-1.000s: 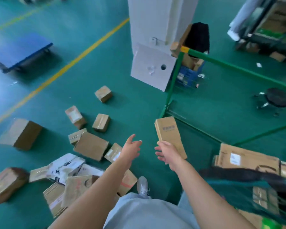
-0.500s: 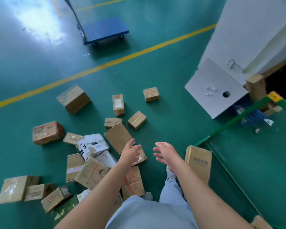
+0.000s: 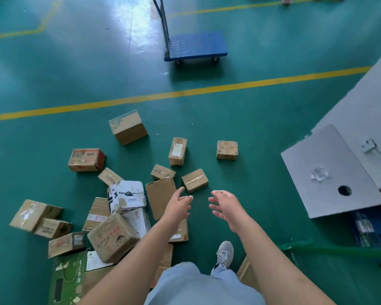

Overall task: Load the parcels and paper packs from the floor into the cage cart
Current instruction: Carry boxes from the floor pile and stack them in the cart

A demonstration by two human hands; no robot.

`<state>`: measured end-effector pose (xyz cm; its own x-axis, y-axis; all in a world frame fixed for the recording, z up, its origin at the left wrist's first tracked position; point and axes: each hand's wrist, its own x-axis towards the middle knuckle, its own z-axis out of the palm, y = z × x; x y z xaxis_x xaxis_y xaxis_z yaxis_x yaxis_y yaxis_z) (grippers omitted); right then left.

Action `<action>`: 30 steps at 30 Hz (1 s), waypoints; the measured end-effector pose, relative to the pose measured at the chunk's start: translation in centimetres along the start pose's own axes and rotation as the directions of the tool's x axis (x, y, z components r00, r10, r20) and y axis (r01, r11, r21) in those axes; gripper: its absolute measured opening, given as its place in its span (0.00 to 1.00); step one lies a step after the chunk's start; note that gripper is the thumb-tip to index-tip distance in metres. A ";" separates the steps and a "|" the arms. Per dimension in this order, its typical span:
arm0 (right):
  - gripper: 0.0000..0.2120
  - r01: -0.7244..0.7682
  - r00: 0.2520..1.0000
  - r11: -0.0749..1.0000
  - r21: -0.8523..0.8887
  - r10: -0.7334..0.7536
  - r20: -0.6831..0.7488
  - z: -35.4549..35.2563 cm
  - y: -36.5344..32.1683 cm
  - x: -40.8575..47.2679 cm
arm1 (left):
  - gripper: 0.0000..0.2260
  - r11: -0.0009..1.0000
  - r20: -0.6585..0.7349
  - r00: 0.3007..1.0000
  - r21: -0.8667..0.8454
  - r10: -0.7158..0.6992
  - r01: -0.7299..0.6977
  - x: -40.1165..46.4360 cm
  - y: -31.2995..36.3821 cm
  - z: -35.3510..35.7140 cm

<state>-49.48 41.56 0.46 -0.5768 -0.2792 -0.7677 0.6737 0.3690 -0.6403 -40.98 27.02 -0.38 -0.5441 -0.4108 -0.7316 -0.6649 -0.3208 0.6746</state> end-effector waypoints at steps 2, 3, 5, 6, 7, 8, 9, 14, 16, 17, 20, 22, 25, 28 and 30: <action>0.09 -0.002 1.000 1.000 -0.007 0.002 0.023 -1.4 -1.9 1.5 | 0.26 1.000 -0.017 1.000 -0.011 0.002 -0.002 0.8 1.4 1.6; 0.09 -0.007 0.999 1.000 -0.010 0.008 0.031 -1.8 -2.6 1.9 | 0.26 1.000 -0.024 1.000 -0.013 0.005 -0.005 1.0 2.0 2.1; 0.08 -0.017 0.998 0.999 -0.037 0.019 0.056 -2.3 -4.2 3.0 | 0.27 1.000 -0.058 0.998 -0.030 0.000 -0.002 1.8 3.1 2.7; 0.08 -0.021 0.997 0.999 -0.046 0.024 0.071 -2.5 -5.1 3.7 | 0.26 0.999 -0.078 0.997 -0.047 0.000 -0.004 2.4 3.7 2.9; 0.09 -0.023 0.996 0.998 -0.056 0.028 0.079 -2.5 -5.8 4.4 | 0.26 0.998 -0.093 0.996 -0.062 -0.005 -0.001 2.9 4.2 3.0; 0.10 -0.025 0.996 0.997 -0.069 0.031 0.085 -2.5 -6.4 5.1 | 0.26 0.997 -0.107 0.994 -0.082 -0.011 0.002 3.5 4.7 2.9; 0.10 -0.024 0.995 0.996 -0.082 0.031 0.093 -2.4 -7.0 5.7 | 0.26 0.995 -0.123 0.992 -0.097 -0.016 0.004 3.9 5.2 2.8; 0.09 -0.012 0.989 0.985 -0.173 0.037 0.143 -0.5 -11.3 9.7 | 0.25 0.977 -0.184 0.981 -0.210 -0.063 0.023 7.4 7.7 1.8; 0.09 -0.008 0.986 0.976 -0.217 0.043 0.159 0.6 -13.4 12.0 | 0.25 0.969 -0.197 0.977 -0.246 -0.077 0.026 9.6 8.8 1.2; 0.09 -0.010 0.986 0.972 -0.234 0.049 0.159 1.1 -14.5 13.1 | 0.26 0.964 -0.203 0.976 -0.265 -0.083 0.027 10.6 9.5 0.9; 0.08 -0.002 0.984 0.954 -0.299 0.056 0.170 3.1 -18.4 17.2 | 0.26 0.940 -0.208 0.973 -0.341 -0.101 0.024 14.6 12.4 -0.4; 0.08 0.016 0.983 0.936 -0.353 0.051 0.179 5.2 -21.9 20.0 | 0.26 0.917 -0.210 0.971 -0.398 -0.116 0.024 17.6 15.4 -2.0; 0.08 0.039 0.982 0.912 -0.409 0.041 0.184 8.4 -27.1 22.9 | 0.25 0.898 -0.221 0.970 -0.440 -0.106 -0.002 20.8 20.1 -4.5; 0.07 0.093 0.976 0.907 -0.410 -0.001 0.219 11.9 -32.0 25.1 | 0.25 0.892 -0.262 0.962 -0.449 -0.080 -0.048 23.5 24.9 -7.5; 0.08 0.092 0.975 0.910 -0.405 0.000 0.222 13.6 -34.0 26.1 | 0.25 0.872 -0.283 0.955 -0.485 -0.085 -0.066 24.6 26.9 -9.4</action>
<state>-81.20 9.70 1.84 -0.4599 -0.4692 -0.7539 0.3726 0.6687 -0.6434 -67.44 0.24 0.65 -0.3183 -0.6069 -0.7283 -0.2953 -0.6665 0.6845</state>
